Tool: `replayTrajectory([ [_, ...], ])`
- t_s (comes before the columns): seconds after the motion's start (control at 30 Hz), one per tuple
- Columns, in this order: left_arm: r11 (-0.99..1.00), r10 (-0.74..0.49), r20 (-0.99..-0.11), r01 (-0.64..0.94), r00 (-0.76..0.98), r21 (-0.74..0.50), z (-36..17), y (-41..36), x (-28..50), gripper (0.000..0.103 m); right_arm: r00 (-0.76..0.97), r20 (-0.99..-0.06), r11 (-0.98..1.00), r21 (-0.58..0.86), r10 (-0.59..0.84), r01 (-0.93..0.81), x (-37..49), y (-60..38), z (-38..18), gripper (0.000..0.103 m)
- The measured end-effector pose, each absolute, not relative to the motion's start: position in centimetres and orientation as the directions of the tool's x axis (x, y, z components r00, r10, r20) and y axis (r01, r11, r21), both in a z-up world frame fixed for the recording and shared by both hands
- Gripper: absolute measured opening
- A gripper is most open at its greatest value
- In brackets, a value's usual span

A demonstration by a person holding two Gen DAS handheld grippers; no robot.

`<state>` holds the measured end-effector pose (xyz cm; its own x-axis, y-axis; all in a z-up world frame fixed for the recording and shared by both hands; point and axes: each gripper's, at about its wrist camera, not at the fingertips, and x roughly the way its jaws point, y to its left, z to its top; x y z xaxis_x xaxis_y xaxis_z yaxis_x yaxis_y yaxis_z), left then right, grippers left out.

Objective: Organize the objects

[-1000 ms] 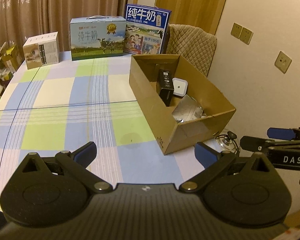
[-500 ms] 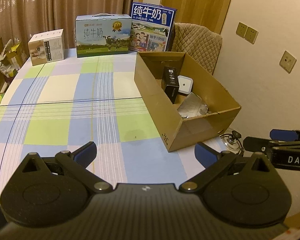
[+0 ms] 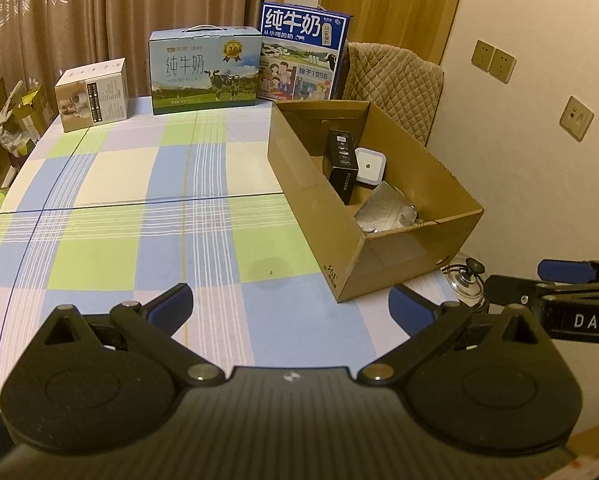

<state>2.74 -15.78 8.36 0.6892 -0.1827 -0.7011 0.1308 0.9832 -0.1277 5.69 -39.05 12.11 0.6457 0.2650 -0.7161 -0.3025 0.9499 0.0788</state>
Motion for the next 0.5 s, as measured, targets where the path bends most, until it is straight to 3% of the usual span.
replayTrajectory([
  [0.5, 0.984, -0.179, -0.705, 0.126, 0.686, -0.127, 7.71, -16.07, 2.82, 0.102, 0.644, -0.718, 0.951, 0.08, 0.263, -0.3, 5.64, -39.18, 11.83, 0.081],
])
